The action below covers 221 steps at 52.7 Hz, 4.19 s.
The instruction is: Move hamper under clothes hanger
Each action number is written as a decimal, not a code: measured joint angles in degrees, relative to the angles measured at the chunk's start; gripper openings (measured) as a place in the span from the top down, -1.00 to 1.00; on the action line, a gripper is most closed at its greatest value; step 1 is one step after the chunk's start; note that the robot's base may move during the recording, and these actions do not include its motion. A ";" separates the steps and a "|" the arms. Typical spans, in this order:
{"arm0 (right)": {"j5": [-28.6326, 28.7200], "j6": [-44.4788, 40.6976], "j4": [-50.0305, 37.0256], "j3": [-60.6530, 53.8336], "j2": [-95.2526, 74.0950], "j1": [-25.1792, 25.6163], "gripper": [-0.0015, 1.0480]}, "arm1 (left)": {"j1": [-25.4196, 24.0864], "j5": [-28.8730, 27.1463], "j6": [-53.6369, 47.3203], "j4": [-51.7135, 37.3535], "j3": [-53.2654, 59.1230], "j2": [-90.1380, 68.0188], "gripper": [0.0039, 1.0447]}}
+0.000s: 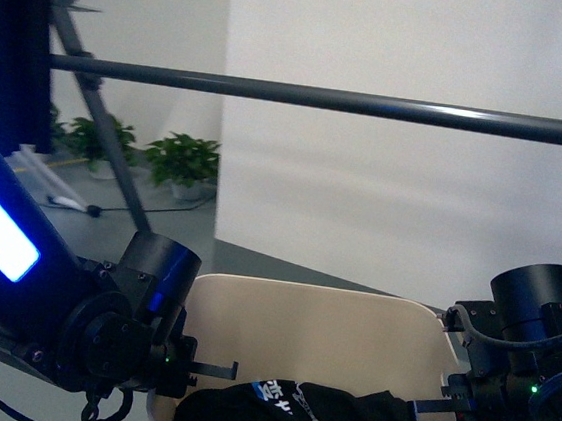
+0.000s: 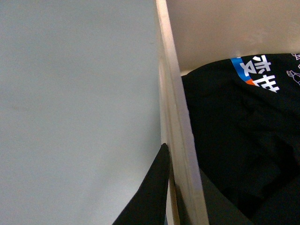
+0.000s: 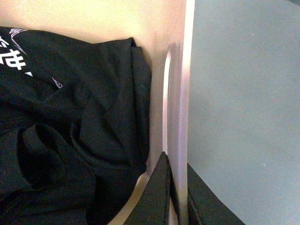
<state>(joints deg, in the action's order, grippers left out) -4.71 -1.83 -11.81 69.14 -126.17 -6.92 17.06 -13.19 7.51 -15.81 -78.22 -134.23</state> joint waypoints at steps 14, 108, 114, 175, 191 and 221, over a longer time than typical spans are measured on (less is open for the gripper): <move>-0.90 -0.15 0.02 -0.02 0.09 0.92 0.94 | 1.11 0.33 0.02 -0.02 -0.04 0.00 0.87; -5.86 19.08 1.11 8.94 -14.80 -0.81 0.94 | 0.44 -3.17 1.29 9.81 -20.48 -17.99 0.87; -5.99 19.21 1.03 8.94 -14.88 -0.81 0.94 | 0.44 -3.26 1.33 9.88 -20.46 -17.99 0.87; -18.53 21.62 -13.00 4.33 4.68 -5.62 -0.85 | 5.25 -7.58 -0.59 -18.23 -4.90 3.54 -0.63; -4.15 4.39 -50.38 -20.74 14.91 -2.23 -0.03 | -1.81 -2.47 -6.21 -47.15 29.05 22.86 0.26; 0.76 1.88 -54.88 -53.44 43.04 3.06 0.96 | -10.25 6.78 -6.80 -50.71 63.12 52.04 0.94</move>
<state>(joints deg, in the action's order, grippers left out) -3.95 0.05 -66.70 15.70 -83.13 -3.86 6.81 -6.42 0.71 -66.52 -15.09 -82.19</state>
